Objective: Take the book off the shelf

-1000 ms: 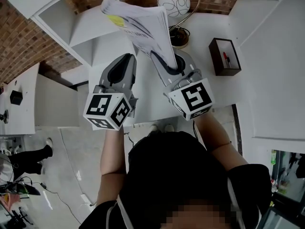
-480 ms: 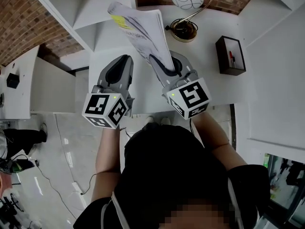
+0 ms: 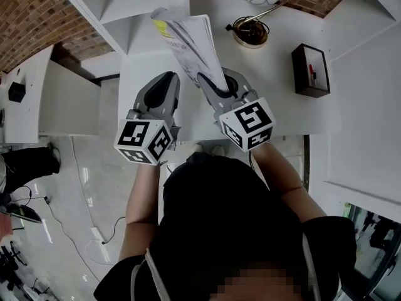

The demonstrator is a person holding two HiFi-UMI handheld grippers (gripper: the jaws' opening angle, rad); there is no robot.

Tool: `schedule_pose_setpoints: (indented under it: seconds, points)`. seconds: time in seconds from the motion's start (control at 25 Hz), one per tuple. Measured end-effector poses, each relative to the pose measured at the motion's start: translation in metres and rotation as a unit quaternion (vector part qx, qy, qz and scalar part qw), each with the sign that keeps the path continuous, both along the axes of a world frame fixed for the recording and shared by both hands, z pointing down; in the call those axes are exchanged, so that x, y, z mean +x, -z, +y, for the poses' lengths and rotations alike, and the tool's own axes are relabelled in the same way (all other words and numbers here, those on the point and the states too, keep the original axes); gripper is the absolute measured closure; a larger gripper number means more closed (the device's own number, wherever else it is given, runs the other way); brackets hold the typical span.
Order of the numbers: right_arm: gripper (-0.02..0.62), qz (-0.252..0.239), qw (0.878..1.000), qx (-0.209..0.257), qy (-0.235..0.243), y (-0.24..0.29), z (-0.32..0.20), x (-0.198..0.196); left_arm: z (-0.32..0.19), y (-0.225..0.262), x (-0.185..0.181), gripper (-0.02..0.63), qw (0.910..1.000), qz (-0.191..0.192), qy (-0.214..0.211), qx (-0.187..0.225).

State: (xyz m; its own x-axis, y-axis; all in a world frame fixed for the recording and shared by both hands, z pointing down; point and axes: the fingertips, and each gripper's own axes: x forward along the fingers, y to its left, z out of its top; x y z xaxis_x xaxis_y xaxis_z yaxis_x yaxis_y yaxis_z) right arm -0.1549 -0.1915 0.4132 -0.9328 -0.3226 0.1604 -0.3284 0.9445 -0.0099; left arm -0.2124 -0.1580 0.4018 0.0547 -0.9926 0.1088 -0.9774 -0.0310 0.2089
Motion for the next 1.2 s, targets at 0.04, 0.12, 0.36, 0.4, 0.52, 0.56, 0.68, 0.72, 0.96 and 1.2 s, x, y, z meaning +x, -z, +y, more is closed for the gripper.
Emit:
schedule_pose_setpoints:
  seconds: [0.04,0.12,0.36,0.4,0.52,0.56,0.68,0.72,0.96,1.2]
  points:
    - [0.529,0.002,1.0,-0.005,0.002,-0.003,0.001,-0.001,0.001,-0.003,0.0,0.574,1.0,0.0,0.001,-0.003]
    - [0.529,0.007,1.0,-0.013,0.006,-0.009,0.003,-0.003,0.001,-0.008,-0.001,0.574,1.0,0.001,0.003,-0.008]
    - [0.529,0.02,0.999,-0.029,0.015,-0.024,0.005,-0.006,0.001,-0.022,-0.001,0.575,0.9998,0.011,0.007,-0.017]
    - [0.529,0.021,0.999,-0.032,0.016,-0.026,0.005,-0.006,0.001,-0.024,-0.001,0.577,0.9997,0.013,0.008,-0.019]
    - [0.529,0.026,0.999,-0.038,0.017,-0.03,0.005,-0.006,0.0,-0.028,-0.001,0.577,0.9995,0.018,0.011,-0.022]
    - [0.529,0.028,0.999,-0.039,0.017,-0.032,0.005,-0.006,0.0,-0.029,-0.001,0.577,0.9995,0.019,0.011,-0.023]
    - [0.529,0.031,0.999,-0.04,0.017,-0.035,0.005,-0.006,0.0,-0.032,-0.002,0.577,0.9993,0.024,0.014,-0.025]
    - [0.529,0.032,0.998,-0.042,0.017,-0.036,0.005,-0.006,0.0,-0.033,-0.003,0.577,0.9992,0.025,0.015,-0.026]
    - [0.529,0.039,0.998,-0.047,0.019,-0.042,0.005,-0.005,-0.002,-0.04,-0.001,0.577,0.9989,0.032,0.016,-0.032]
    - [0.529,0.04,0.998,-0.047,0.021,-0.042,0.006,-0.006,-0.003,-0.046,-0.002,0.577,0.9986,0.035,0.019,-0.035]
